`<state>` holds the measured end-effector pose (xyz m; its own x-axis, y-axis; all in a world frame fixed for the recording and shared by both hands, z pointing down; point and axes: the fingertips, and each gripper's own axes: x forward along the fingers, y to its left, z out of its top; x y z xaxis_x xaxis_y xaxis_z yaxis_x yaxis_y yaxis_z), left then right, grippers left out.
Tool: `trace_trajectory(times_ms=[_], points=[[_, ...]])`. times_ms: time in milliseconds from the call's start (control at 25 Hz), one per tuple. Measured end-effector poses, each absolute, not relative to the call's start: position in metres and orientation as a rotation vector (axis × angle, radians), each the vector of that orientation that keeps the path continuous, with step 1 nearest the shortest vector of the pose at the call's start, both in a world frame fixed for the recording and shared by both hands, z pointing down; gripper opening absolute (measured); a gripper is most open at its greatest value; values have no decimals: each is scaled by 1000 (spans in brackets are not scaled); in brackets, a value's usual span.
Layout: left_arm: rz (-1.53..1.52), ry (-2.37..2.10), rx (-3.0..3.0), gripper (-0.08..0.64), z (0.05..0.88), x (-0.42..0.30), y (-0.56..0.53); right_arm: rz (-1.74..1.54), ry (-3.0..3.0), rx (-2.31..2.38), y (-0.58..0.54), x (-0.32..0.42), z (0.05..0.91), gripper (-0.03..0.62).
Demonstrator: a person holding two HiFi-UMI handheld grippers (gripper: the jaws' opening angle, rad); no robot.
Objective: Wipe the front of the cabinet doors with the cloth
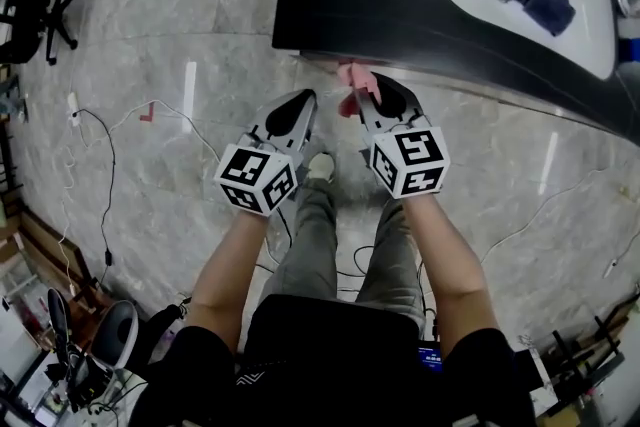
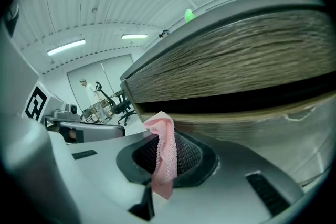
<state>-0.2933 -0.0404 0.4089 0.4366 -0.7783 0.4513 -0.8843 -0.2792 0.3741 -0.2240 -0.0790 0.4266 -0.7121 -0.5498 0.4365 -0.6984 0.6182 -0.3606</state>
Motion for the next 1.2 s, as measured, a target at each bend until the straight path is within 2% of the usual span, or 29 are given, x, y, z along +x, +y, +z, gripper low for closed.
trace_trajectory(times_ms=[760,1200], points=[[251,-1253,2190,9,417,-110,-60,764,-2468,1233,-104,-19,438,48],[212,-1245,2180,9,423,-46,-64,800,-2402,1313,-105,63,449,48]])
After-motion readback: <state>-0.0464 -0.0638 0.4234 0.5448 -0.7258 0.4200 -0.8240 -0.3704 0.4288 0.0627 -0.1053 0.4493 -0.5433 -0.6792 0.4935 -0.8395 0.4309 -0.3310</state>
